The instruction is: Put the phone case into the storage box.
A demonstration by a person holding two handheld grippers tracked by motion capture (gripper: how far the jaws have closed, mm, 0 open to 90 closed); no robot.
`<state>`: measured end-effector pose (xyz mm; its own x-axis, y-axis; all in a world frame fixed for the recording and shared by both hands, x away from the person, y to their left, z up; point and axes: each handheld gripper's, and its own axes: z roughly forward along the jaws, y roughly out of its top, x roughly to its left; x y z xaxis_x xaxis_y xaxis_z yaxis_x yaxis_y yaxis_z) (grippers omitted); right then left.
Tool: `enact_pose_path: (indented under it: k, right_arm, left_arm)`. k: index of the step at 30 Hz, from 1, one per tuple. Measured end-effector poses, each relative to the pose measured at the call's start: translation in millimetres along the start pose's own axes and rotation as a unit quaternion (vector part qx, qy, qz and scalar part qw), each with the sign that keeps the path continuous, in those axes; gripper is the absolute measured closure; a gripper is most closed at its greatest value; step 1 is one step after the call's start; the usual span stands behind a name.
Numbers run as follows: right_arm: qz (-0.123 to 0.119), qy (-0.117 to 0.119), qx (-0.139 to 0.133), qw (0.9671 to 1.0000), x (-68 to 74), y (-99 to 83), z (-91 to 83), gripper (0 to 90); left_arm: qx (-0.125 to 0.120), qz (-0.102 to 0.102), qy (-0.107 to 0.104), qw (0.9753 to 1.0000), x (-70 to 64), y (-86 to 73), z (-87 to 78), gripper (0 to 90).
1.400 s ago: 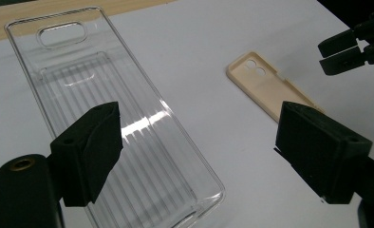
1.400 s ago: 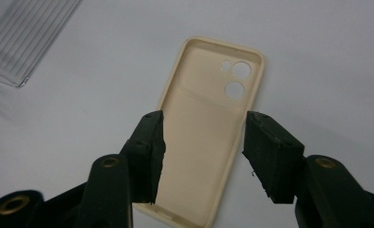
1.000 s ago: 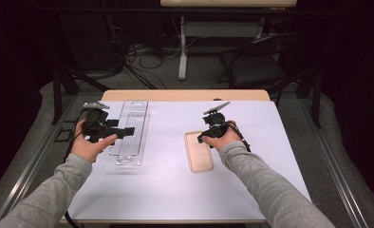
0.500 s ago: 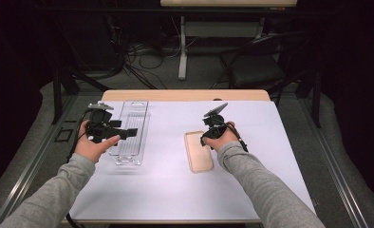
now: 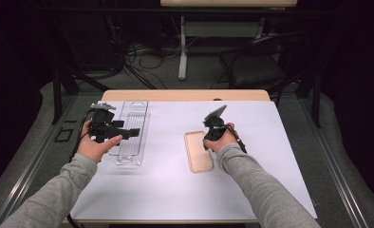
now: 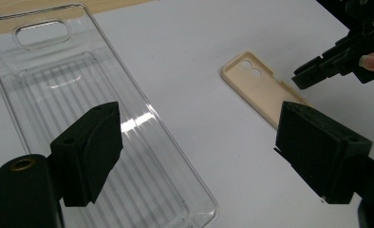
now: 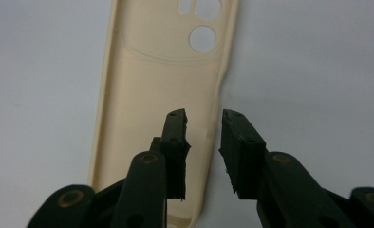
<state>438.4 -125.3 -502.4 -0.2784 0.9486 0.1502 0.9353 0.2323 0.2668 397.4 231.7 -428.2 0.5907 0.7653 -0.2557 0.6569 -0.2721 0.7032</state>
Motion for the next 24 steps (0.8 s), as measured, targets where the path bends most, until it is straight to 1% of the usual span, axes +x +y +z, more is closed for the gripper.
enact_pose_path:
  k: [1, 4, 5, 6, 7, 8, 10, 11, 12, 14, 15, 16, 17, 24]
  right_arm:
    - [-0.001, -0.001, -0.001, 1.0000, -0.4, 0.1, 1.3, 72.3]
    - [0.003, -0.005, 0.009, 0.9999, -0.7, 0.8, 3.5, 74.1]
    - [0.007, -0.006, 0.011, 0.9999, -0.6, 0.9, 4.5, 74.7]
    - [0.011, -0.005, 0.016, 0.9998, -0.7, 1.0, 5.3, 75.0]
    - [0.011, -0.004, 0.017, 0.9998, -0.8, 0.8, 6.6, 75.6]
    - [0.013, -0.002, 0.011, 0.9999, -0.9, 0.1, 8.6, 76.4]
    - [0.013, -0.011, 0.027, 0.9995, -0.5, 0.5, 9.2, 77.3]
    - [0.012, -0.014, 0.030, 0.9994, -0.8, 0.6, 9.8, 77.7]
    - [0.013, -0.017, 0.029, 0.9994, -1.3, 0.7, 10.7, 77.8]
    - [0.023, 0.000, 0.000, 0.9997, -2.6, -0.7, 16.2, 78.0]
    - [0.023, 0.000, 0.000, 0.9997, -2.6, -0.7, 16.2, 78.0]
    - [0.021, -0.013, 0.025, 0.9994, -2.8, 0.8, 15.0, 78.0]
    - [0.021, -0.015, 0.032, 0.9992, -3.1, 1.0, 15.1, 78.0]
    - [0.028, -0.014, 0.039, 0.9987, -3.9, -1.4, 19.6, 79.1]
  left_arm:
    - [0.000, 0.000, -0.001, 1.0000, -0.3, -0.1, 0.0, 15.7]
    - [0.000, 0.001, -0.002, 1.0000, -0.9, -0.2, -0.1, 15.7]
    - [0.002, 0.001, -0.003, 1.0000, -1.3, -0.3, -0.3, 15.7]
    - [0.003, 0.006, -0.004, 1.0000, -1.6, -0.5, -0.2, 15.8]
    - [0.004, 0.005, -0.005, 1.0000, -1.8, -0.6, -0.3, 15.7]
    - [0.005, 0.004, -0.007, 1.0000, -1.8, -0.6, -0.3, 15.8]
    - [0.005, 0.005, -0.009, 0.9999, -1.4, -0.2, -0.8, 15.8]
    - [0.005, 0.005, -0.009, 0.9999, -1.4, -0.2, -0.8, 15.8]
    - [0.003, 0.005, -0.008, 0.9999, -1.0, -0.1, -0.9, 15.7]
    - [0.003, 0.004, -0.008, 1.0000, -0.7, -0.2, -1.2, 15.8]
    - [0.003, 0.004, -0.008, 1.0000, -0.7, -0.2, -1.2, 15.8]
    - [0.002, 0.005, -0.007, 1.0000, -0.6, -0.2, -1.3, 15.8]
    - [0.002, 0.005, -0.007, 1.0000, -0.5, -0.2, -1.3, 15.8]
    - [0.003, 0.006, -0.006, 1.0000, -1.1, -0.5, -1.2, 15.8]
